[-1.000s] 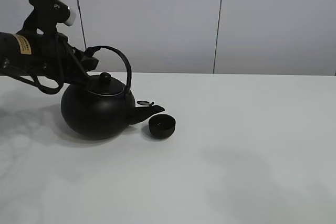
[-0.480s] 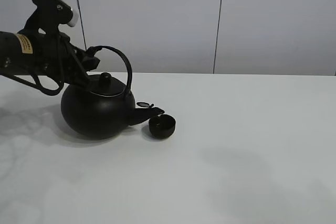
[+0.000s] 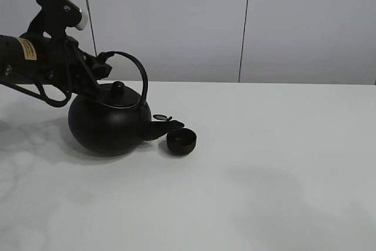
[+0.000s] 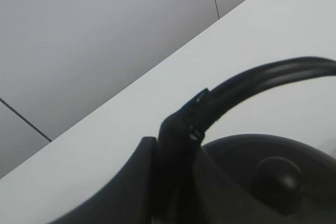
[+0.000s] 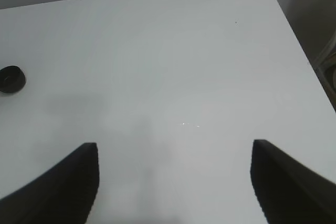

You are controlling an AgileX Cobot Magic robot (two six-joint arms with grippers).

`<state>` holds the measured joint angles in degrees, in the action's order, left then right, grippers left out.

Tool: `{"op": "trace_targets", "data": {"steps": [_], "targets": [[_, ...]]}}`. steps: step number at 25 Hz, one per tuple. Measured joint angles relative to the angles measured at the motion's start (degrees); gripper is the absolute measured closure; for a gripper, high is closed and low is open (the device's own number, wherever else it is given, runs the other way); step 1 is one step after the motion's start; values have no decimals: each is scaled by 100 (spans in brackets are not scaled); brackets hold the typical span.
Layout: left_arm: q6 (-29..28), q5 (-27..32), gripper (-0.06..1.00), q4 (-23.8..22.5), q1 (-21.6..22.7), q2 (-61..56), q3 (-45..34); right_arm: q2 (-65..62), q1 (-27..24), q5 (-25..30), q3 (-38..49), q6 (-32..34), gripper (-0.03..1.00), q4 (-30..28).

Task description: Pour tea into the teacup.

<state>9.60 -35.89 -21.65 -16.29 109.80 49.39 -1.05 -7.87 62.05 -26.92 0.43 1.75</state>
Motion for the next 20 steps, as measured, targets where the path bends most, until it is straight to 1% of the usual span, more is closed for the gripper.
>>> {"op": "trace_targets", "data": {"steps": [9,14,20], "targets": [[127,20,84,0,0,0,23,0,0,0,0,0,42,0],[152,281,84,-26,0,0,180,0,0,0,0,0,42,0],[165,312,84,-71,0,0,208,0,0,0,0,0,42,0]]}}
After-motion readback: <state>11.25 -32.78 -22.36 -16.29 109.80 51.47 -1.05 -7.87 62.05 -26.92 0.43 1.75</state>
